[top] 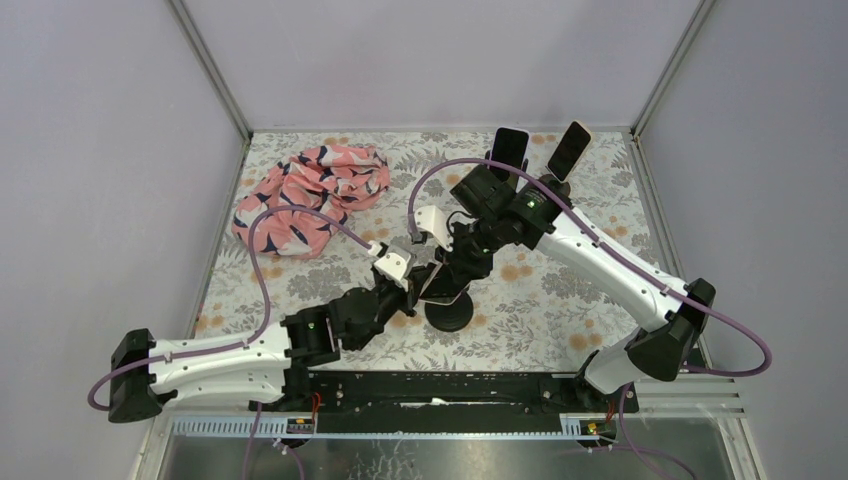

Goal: Place the phone on the phone stand
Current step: Install the phone on the phone stand.

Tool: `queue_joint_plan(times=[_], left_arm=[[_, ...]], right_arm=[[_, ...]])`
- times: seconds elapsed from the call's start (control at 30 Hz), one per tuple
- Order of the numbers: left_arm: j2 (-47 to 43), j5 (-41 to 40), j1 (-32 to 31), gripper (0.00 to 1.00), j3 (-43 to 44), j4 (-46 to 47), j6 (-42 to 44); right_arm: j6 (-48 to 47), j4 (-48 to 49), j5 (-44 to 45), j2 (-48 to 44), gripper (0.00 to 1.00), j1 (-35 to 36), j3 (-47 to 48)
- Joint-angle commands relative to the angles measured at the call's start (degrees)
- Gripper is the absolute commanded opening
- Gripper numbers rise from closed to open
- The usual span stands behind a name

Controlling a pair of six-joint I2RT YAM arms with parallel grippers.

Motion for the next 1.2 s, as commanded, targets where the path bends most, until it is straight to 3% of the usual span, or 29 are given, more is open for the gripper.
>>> queue_joint_plan(times=[0.0,0.63,0.97,1.17], left_arm=[[-4.35,0.46,-0.12,0.00,1.10,1.56,-2.29],[3.45,-3.17,-0.02,0.00,5.71,-5.80,0.98],[-2.54,6.83,3.94,0.00,0.93,-2.34,-1.01],[-1.13,10.98,5.43,0.00,1.92,-3.21,-1.77]], right_arm=[[0.67,-5.22,28.75,5.23,0.00,-8.21,-3.65],[0.09,-6.20,29.00,7.40,0.00,-10.48,-2.56],[0.26,-6.56,29.02,8.27,0.00,-11.38,-1.90],[0.28,-6.65,29.45,8.48,0.00,-11.38,-1.76]])
